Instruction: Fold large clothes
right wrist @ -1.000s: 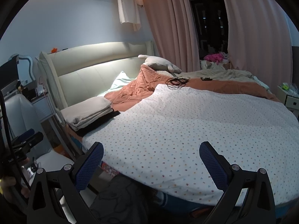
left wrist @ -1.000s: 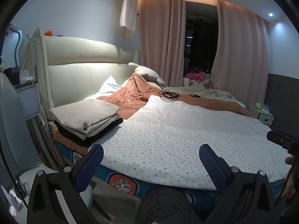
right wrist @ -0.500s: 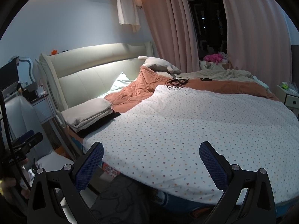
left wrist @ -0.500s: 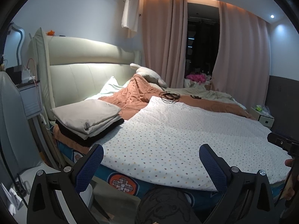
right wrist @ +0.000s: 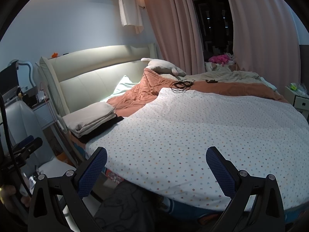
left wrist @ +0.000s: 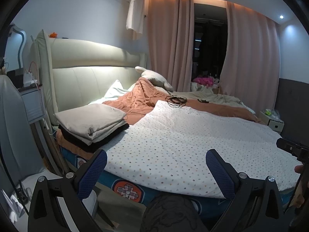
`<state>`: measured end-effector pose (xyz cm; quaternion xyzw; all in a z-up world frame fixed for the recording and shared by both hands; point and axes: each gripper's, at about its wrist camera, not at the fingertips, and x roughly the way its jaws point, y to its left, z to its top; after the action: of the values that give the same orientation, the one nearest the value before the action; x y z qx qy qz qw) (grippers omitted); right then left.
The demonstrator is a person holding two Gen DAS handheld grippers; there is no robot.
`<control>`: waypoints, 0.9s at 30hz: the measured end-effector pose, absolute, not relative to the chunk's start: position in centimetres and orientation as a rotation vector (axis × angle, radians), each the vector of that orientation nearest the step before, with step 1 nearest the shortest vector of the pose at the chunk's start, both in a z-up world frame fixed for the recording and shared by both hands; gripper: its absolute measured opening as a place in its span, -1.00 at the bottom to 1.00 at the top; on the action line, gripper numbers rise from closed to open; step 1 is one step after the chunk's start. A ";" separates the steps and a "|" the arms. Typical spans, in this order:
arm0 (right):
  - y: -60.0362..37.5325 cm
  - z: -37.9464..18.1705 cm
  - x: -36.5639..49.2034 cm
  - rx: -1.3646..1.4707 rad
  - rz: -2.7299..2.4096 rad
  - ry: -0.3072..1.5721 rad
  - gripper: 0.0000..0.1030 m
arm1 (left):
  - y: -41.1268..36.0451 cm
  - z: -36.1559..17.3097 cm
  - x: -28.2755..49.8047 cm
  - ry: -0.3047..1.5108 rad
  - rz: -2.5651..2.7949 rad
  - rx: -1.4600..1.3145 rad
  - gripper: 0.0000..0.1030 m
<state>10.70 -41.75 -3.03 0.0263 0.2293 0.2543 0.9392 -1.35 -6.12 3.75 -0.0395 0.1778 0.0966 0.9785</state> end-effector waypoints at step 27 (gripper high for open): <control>-41.7 -3.1 10.6 0.054 0.517 0.468 0.99 | -6.8 3.9 -1.6 0.344 0.199 -0.067 0.99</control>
<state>10.63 -41.66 -3.10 0.0264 0.2293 0.2535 0.9394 -1.62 -6.79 3.91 -0.0333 0.1709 0.0989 0.9797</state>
